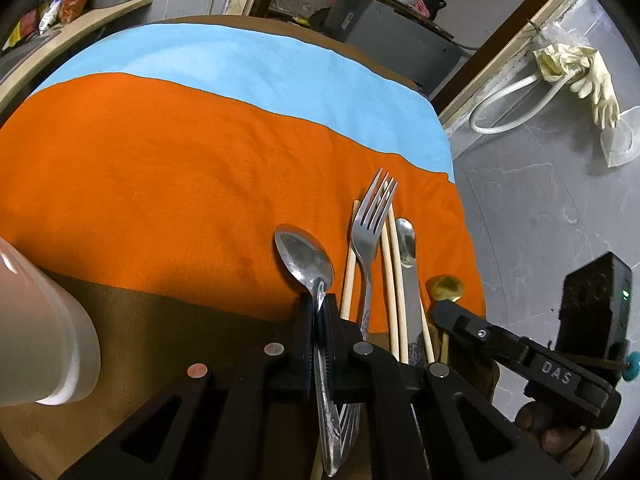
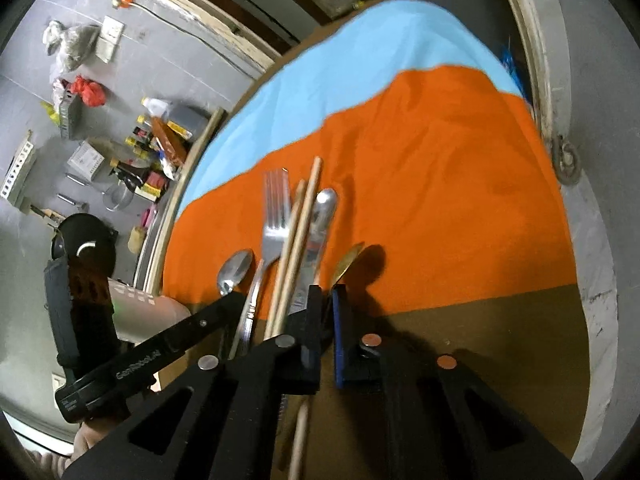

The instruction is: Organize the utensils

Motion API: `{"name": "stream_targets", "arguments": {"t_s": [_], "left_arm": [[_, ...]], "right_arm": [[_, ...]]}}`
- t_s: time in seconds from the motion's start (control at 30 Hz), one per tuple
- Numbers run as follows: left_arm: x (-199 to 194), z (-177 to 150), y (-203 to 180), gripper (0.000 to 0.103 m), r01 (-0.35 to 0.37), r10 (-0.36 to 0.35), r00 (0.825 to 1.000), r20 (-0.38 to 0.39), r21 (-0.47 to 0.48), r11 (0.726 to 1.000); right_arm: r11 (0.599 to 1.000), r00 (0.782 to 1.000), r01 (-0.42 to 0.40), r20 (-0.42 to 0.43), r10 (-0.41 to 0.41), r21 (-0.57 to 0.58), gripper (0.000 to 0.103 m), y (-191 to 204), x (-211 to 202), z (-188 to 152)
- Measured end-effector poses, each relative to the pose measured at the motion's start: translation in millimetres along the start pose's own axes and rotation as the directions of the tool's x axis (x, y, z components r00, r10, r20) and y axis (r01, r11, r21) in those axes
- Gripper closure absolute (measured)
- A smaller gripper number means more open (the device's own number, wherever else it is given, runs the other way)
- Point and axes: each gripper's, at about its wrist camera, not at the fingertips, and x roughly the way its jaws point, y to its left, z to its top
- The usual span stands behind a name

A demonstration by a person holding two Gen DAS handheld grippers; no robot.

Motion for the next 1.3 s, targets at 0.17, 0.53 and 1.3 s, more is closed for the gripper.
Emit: {"name": "stream_targets", "arguments": {"t_s": [0.17,0.53,1.3], "left_arm": [[-16,-6,-4,0.101,0.042,-0.043,0.998,0.042,0.032,0.999],[-97,-12,-25,0.101,0.068,-0.116,0.958,0.263,0.186,0.98],[-282,32,83,0.101,0.051,-0.14,0.765,0.629,0.157,0.986]], "right_arm": [[0.996,0.994,0.026,0.108,-0.016,-0.09,0.101,24,-25,-4],[0.977,0.94,0.071,0.341,0.002,-0.2,0.101,68,-91,-1],[0.859,0.787,0.114,0.573,0.229,-0.5,0.101,273,-125,-5]]}}
